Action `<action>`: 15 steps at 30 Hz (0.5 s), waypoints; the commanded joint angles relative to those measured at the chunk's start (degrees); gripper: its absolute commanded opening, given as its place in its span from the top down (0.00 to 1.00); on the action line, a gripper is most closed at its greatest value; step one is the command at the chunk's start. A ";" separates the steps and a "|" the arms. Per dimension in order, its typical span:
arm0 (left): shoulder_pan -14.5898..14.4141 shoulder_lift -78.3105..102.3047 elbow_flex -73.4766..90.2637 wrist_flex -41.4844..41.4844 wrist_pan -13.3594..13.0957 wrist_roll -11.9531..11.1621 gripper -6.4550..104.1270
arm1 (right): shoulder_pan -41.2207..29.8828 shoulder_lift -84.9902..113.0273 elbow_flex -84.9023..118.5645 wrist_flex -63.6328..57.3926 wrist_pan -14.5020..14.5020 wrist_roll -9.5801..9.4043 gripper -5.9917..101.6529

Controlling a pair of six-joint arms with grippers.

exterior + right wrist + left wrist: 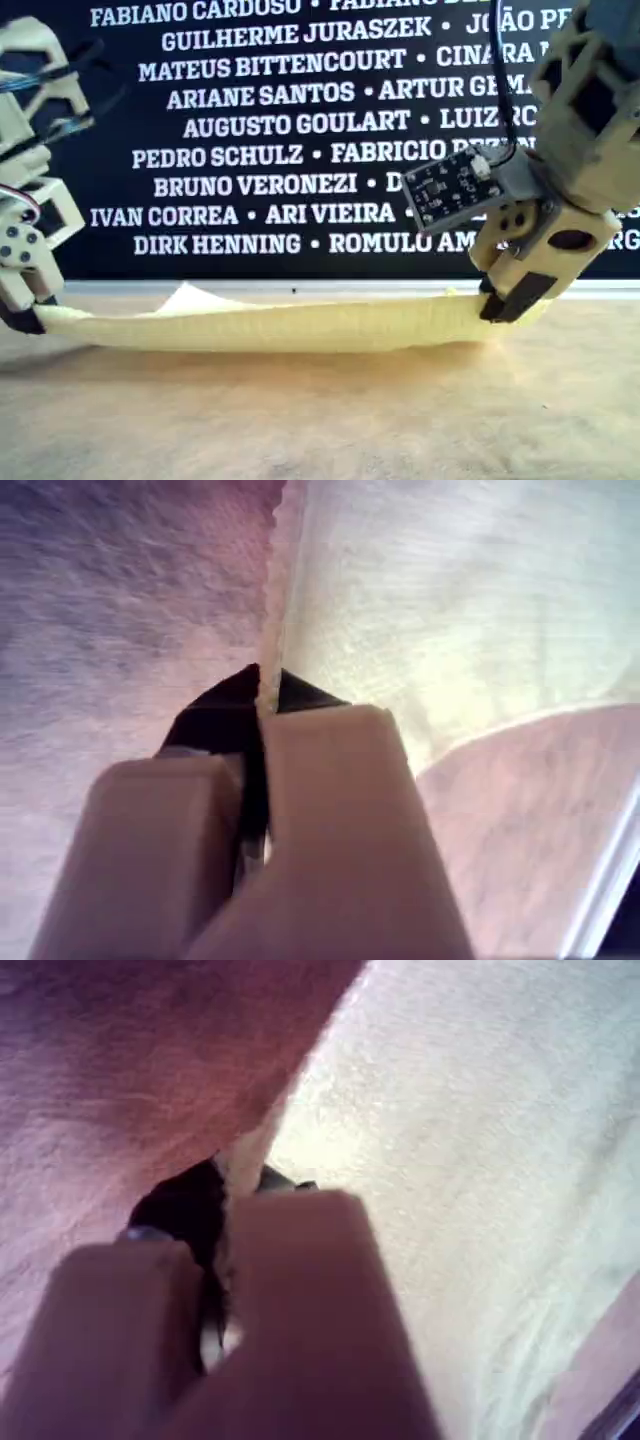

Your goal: Fold a cloth

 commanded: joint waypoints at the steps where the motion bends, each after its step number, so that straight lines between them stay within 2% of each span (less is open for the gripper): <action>1: 1.23 4.48 1.05 -0.53 0.09 2.37 0.95 | 0.00 7.29 0.62 -0.97 0.26 0.35 0.94; 6: 1.23 4.57 3.87 -0.53 -0.62 2.99 0.95 | 1.23 9.40 4.31 -0.97 0.26 0.26 0.94; 12: 1.49 4.57 5.80 -0.62 -0.88 2.72 0.95 | 7.91 9.40 6.68 -2.11 1.14 0.26 0.94; 15: 3.96 4.66 5.89 -0.62 -0.88 2.29 0.95 | 7.65 8.35 5.54 -2.11 1.14 0.26 0.94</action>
